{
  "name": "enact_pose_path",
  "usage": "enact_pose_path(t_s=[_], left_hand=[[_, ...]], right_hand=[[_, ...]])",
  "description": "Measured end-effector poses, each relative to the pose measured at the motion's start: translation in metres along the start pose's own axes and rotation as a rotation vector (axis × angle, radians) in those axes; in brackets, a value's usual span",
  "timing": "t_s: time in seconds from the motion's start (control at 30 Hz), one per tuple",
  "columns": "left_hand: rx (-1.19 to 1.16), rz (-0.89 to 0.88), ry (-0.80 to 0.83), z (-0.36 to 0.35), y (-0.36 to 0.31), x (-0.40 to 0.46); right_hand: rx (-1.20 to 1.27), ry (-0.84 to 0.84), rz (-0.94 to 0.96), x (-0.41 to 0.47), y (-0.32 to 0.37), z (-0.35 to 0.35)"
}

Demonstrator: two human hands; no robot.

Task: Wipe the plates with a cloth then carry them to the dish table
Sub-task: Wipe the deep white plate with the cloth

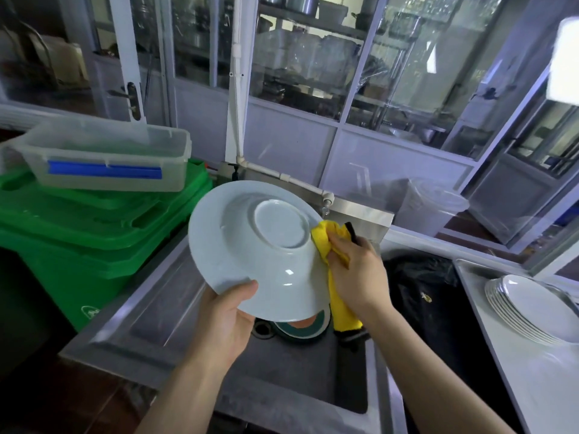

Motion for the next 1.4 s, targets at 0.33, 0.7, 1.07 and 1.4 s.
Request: enact_pose_path(t_s=[0.33, 0.7, 1.07, 1.4], left_hand=[[0.116, 0.060, -0.005, 0.002, 0.004, 0.005], [0.045, 0.097, 0.015, 0.003, 0.003, 0.006], [0.084, 0.055, 0.098, -0.006, 0.006, 0.005], [0.017, 0.030, 0.058, 0.004, -0.003, 0.005]], right_hand=[[-0.032, -0.082, 0.468, -0.023, 0.076, 0.021], [-0.202, -0.071, 0.419, -0.013, 0.059, 0.038], [-0.086, -0.097, 0.256, 0.003, 0.049, 0.038], [0.036, -0.045, 0.396, -0.041, 0.057, 0.013]])
Point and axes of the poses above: each hand's wrist, its own x-axis towards the middle knuckle, its own z-axis out of the back of the hand, y = z × x, the point moved 3 cm from there along x, towards the middle knuckle, and after that the axes turned 9 degrees about -x, right-handed, at the moved point
